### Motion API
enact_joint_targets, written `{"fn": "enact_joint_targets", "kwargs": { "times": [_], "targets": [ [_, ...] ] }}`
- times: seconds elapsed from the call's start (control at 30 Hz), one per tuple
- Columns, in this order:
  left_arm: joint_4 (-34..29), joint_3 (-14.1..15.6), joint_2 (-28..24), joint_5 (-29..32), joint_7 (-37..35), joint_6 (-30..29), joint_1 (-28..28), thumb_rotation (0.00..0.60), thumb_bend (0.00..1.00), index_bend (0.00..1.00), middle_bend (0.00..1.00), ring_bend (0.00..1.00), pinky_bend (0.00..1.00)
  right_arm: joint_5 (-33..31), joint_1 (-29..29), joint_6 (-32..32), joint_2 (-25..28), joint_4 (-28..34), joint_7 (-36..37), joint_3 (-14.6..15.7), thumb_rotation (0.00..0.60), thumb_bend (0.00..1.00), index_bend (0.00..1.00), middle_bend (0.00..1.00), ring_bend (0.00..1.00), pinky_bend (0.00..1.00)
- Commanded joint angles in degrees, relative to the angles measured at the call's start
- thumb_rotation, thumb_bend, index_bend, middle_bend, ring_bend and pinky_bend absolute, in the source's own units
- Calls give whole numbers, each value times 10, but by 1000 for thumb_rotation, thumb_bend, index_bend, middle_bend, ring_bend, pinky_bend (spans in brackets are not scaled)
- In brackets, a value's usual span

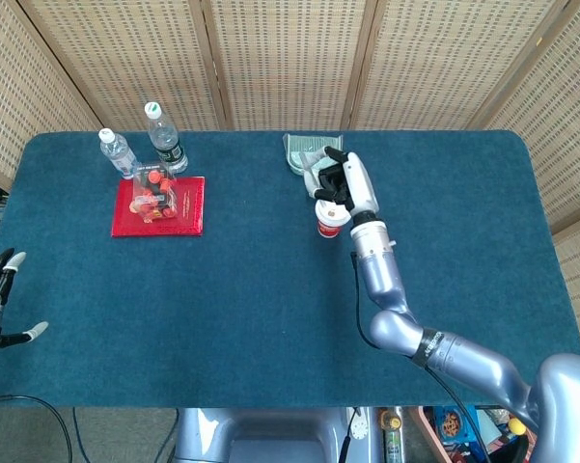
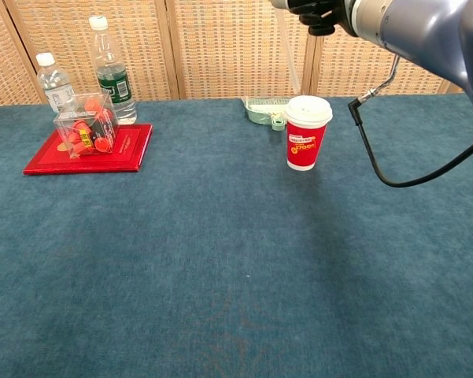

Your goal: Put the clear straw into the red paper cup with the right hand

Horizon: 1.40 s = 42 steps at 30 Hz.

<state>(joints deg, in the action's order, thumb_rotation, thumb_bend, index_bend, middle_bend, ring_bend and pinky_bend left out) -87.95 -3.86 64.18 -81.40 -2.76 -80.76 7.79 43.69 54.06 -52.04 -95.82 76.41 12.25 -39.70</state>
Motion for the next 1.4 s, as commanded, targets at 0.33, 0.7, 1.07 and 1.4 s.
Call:
{"fn": "enact_joint_targets", "kwargs": {
  "times": [0.33,0.7,1.07,1.4],
  "targets": [
    [2,-2,0,6,-1,6,1,600,0,0,0,0,0,4,7,1,-2,-10,8,16,600,606,710,1000,966,1000],
    [4,-2,-2,7,-8,7,0,600,0,0,0,0,0,0,7,0,-1,-16,3,32,600,606,710,1000,966,1000],
    [3,-1,-3,3,-11,2,-2,600,0,0,0,0,0,-5,9,0,-7,-28,4,38,600,606,710,1000,966,1000],
    [4,-2,-5,4,-18,3,-3,600,0,0,0,0,0,-5,15,-2,-15,-40,1,41,600,606,710,1000,966,1000]
  ]
}}
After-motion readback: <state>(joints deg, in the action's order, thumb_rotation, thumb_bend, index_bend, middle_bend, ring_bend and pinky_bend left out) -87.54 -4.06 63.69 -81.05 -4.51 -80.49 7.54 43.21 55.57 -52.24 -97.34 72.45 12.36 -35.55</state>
